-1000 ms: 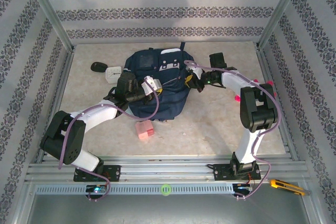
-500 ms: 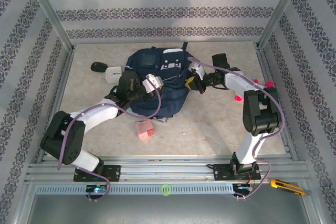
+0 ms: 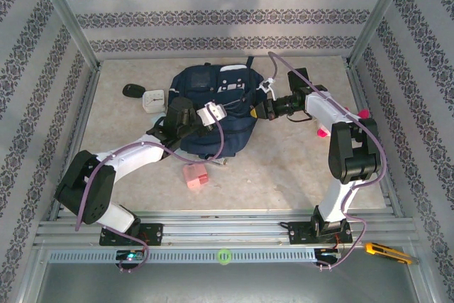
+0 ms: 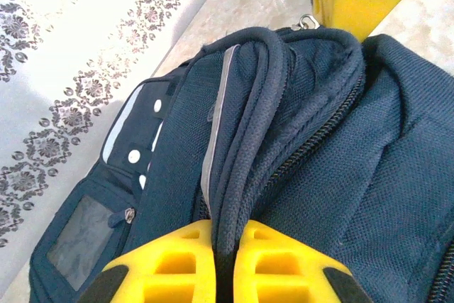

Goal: Pack the student bag

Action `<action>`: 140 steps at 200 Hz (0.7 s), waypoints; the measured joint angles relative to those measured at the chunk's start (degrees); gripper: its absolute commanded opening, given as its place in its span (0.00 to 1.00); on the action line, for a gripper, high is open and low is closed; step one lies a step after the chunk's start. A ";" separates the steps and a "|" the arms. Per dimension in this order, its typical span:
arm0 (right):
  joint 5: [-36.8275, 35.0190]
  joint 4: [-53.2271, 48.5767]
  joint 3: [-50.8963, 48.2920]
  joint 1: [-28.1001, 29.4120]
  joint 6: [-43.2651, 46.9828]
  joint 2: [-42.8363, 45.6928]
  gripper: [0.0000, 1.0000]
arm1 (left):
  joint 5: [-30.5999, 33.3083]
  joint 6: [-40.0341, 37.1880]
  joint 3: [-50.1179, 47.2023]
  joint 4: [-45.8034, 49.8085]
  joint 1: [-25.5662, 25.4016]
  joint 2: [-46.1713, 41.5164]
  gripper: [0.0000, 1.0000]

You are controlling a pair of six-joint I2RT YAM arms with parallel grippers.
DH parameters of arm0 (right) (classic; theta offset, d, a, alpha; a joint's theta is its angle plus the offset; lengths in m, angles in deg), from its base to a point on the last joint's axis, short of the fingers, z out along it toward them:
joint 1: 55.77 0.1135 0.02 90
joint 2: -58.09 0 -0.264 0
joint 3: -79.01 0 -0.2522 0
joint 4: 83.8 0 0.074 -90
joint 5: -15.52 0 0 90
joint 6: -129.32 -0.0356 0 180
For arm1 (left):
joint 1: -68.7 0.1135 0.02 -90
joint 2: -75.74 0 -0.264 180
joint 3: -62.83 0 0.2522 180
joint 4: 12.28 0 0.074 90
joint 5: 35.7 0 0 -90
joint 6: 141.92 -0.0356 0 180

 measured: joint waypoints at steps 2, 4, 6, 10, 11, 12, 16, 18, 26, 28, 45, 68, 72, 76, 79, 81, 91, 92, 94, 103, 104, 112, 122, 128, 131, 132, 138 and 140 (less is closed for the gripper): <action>0.11 -0.04 0.00 0.00 -0.92 0.00 0.00 | 0.17 -0.17 0.00 0.00 -0.11 0.02 0.00; 0.17 -0.02 0.00 0.00 -1.33 0.00 0.00 | 0.35 -0.33 0.00 0.02 -0.26 0.02 0.00; 0.28 -0.02 0.00 0.00 -2.10 0.00 0.00 | 0.48 -0.44 0.00 0.02 -0.33 0.02 0.00; 0.52 0.00 0.00 0.00 -3.74 0.00 0.00 | 0.92 -0.76 0.02 0.02 -0.35 0.04 0.00; 0.57 0.00 0.00 0.00 -3.93 0.00 0.00 | 0.96 -0.76 0.02 0.02 -0.35 0.07 0.00; 0.61 0.00 0.00 0.00 -4.17 0.00 0.00 | 1.09 -0.85 0.04 0.02 -0.37 0.07 0.00; 0.79 0.00 -0.02 0.00 -5.81 0.00 0.00 | 1.40 -1.14 0.09 0.04 -0.59 0.11 0.00; 0.87 0.00 -0.04 0.00 -6.36 0.00 0.00 | 1.55 -1.27 0.11 0.04 -0.68 0.13 0.00; 1.25 0.04 -0.07 0.00 -8.98 0.00 0.00 | 2.19 -1.84 0.24 0.09 -0.81 0.24 0.00; 1.36 0.11 -0.11 0.00 -9.75 0.00 0.00 | 2.38 -1.99 0.28 0.09 -0.92 0.28 0.00; 2.29 1.03 -0.81 0.00 -13.68 0.11 0.00 | 3.04 -2.62 0.46 0.13 -1.09 0.44 0.00; 2.69 1.81 -1.42 0.37 -17.16 0.42 0.00 | 3.37 -2.99 0.46 0.17 -1.09 0.46 0.00; 2.78 2.01 -1.51 0.46 -17.68 0.50 0.00 | 3.50 -3.08 0.46 0.20 -1.09 0.46 0.00; 2.82 2.25 -1.64 0.61 -18.21 0.68 0.00 | 3.67 -3.10 0.46 0.20 -1.09 0.46 0.00; 2.84 2.45 -1.81 0.66 -18.53 0.85 0.00 | 3.76 -3.13 0.46 0.20 -1.09 0.46 0.00; 2.84 2.62 -1.95 0.76 -18.91 1.03 0.00 | 3.87 -3.17 0.46 0.20 -1.09 0.46 0.00; 2.82 3.30 -2.64 1.07 -19.91 1.77 0.00 | 4.26 -3.30 0.48 0.24 -1.09 0.50 0.00; 2.82 3.37 -2.71 1.11 -19.98 1.84 0.00 | 4.33 -3.32 0.48 0.26 -1.09 0.50 0.00; 2.82 3.56 -2.89 1.22 -20.33 2.08 0.00 | 4.39 -3.32 0.50 0.26 -1.09 0.50 0.00; 2.80 4.50 -3.78 1.57 -21.64 2.99 0.00 | 4.83 -3.34 0.55 0.26 -1.11 0.63 0.00; 2.82 4.72 -3.96 1.64 -21.75 3.13 0.00 | 4.90 -3.34 0.57 0.26 -1.16 0.66 0.00; 2.82 5.60 -4.76 2.01 -22.75 3.91 0.00 | 5.42 -3.34 0.70 0.26 -1.36 0.83 0.00; 2.80 6.69 -5.68 2.64 -24.41 4.81 0.00 | 6.23 -3.37 0.94 0.26 -1.64 1.20 0.00; 2.67 7.28 -6.05 3.02 -25.38 5.20 0.00 | 6.88 -3.43 1.14 0.24 -1.84 1.51 0.00; 2.58 7.45 -6.19 3.17 -25.66 5.31 0.00 | 7.17 -3.48 1.22 0.26 -1.95 1.64 0.00; 2.56 7.54 -6.21 3.21 -25.70 5.35 0.00 | 7.26 -3.48 1.25 0.26 -1.97 1.66 0.00; 2.23 8.11 -6.49 3.50 -26.62 5.64 0.00 | 7.78 -3.50 1.44 0.26 -2.16 1.95 0.00; 2.10 8.28 -6.58 3.63 -26.88 5.73 0.00 | 7.96 -3.52 1.55 0.26 -2.21 2.08 0.00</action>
